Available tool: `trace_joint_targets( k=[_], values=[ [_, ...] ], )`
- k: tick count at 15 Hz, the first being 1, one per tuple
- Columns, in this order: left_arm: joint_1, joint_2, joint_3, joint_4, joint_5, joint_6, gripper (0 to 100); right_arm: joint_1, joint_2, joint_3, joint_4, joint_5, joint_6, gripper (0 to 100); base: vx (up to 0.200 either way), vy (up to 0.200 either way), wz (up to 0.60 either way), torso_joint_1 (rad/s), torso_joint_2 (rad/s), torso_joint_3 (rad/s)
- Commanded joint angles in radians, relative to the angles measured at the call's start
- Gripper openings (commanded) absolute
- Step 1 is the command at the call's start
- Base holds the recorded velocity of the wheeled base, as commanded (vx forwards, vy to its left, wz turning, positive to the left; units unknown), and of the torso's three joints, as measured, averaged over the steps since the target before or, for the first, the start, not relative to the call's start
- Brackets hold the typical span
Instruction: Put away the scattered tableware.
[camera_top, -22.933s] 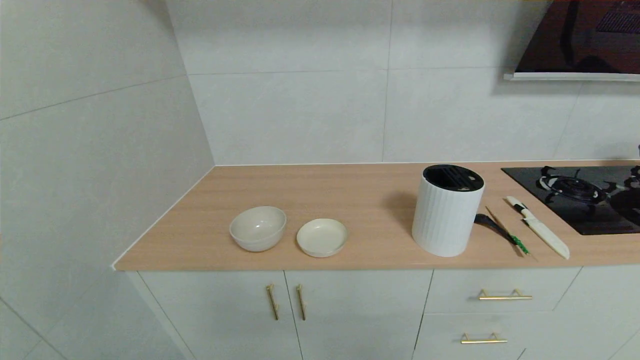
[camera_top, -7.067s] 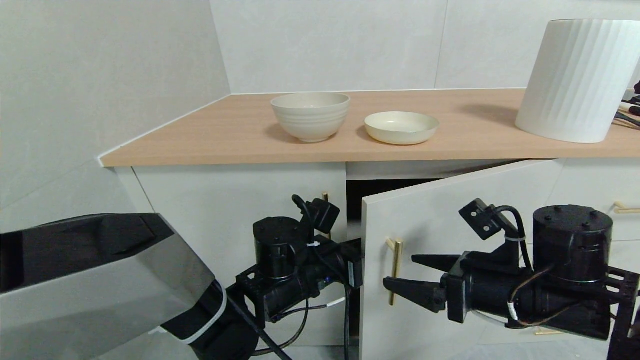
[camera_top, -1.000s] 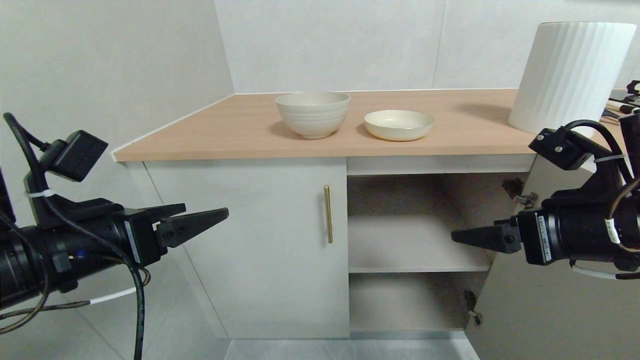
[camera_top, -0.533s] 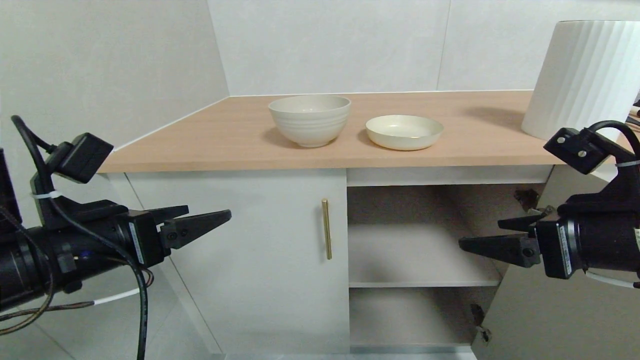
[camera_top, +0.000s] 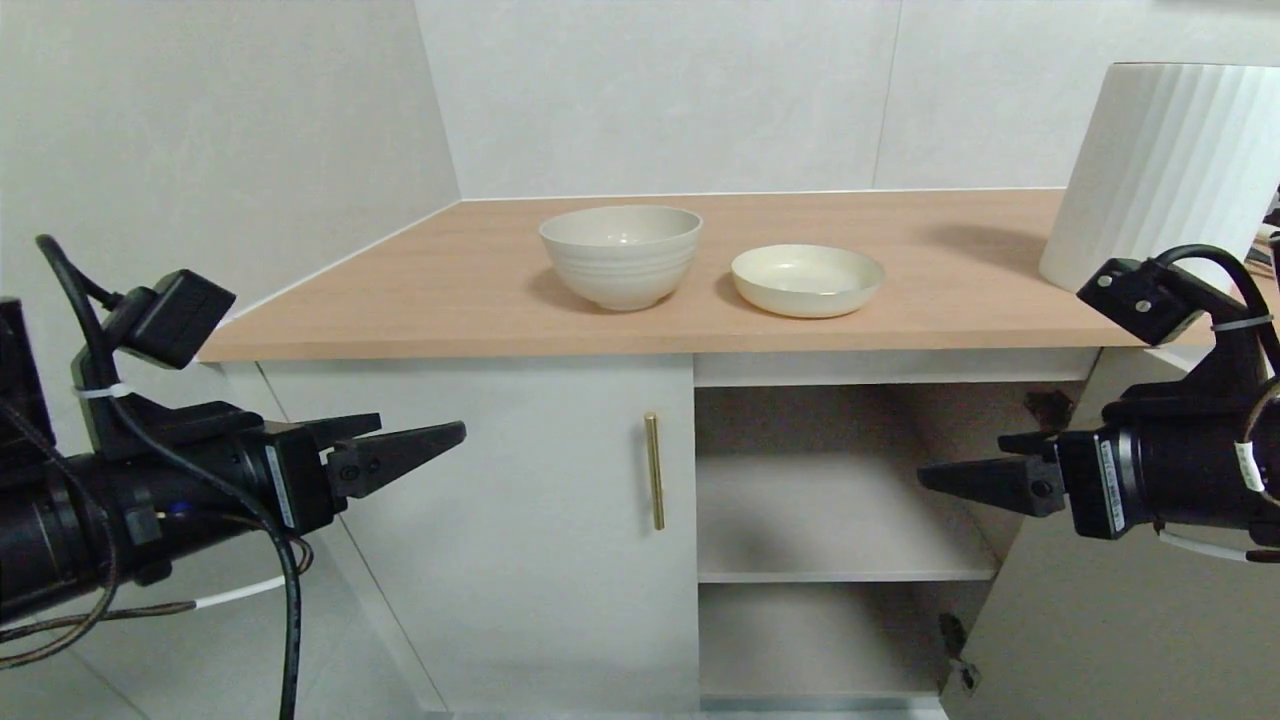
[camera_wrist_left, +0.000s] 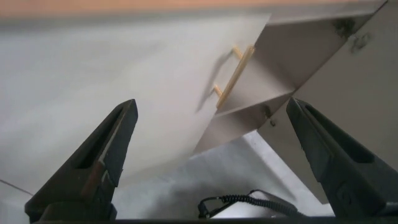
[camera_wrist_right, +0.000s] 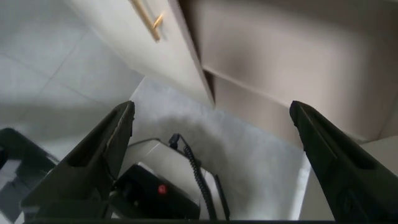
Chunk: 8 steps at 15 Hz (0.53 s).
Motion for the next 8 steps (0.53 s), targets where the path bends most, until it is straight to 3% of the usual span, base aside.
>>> trace_joint_targets(
  k=[1, 8],
  values=[
    [0.001, 0.016, 0.000, 0.001, 0.000, -0.001, 100, -0.003, 0.017, -0.002, 0.002, 0.000, 0.000, 100, 0.000, 0.000, 0.00, 0.022, -0.14, -0.271],
    [-0.012, 0.022, 0.000, 0.001, -0.002, -0.001, 100, -0.035, 0.057, -0.004, -0.019, 0.001, 0.000, 100, 0.000, 0.000, 0.00, 0.179, -0.49, -0.292]
  ],
)
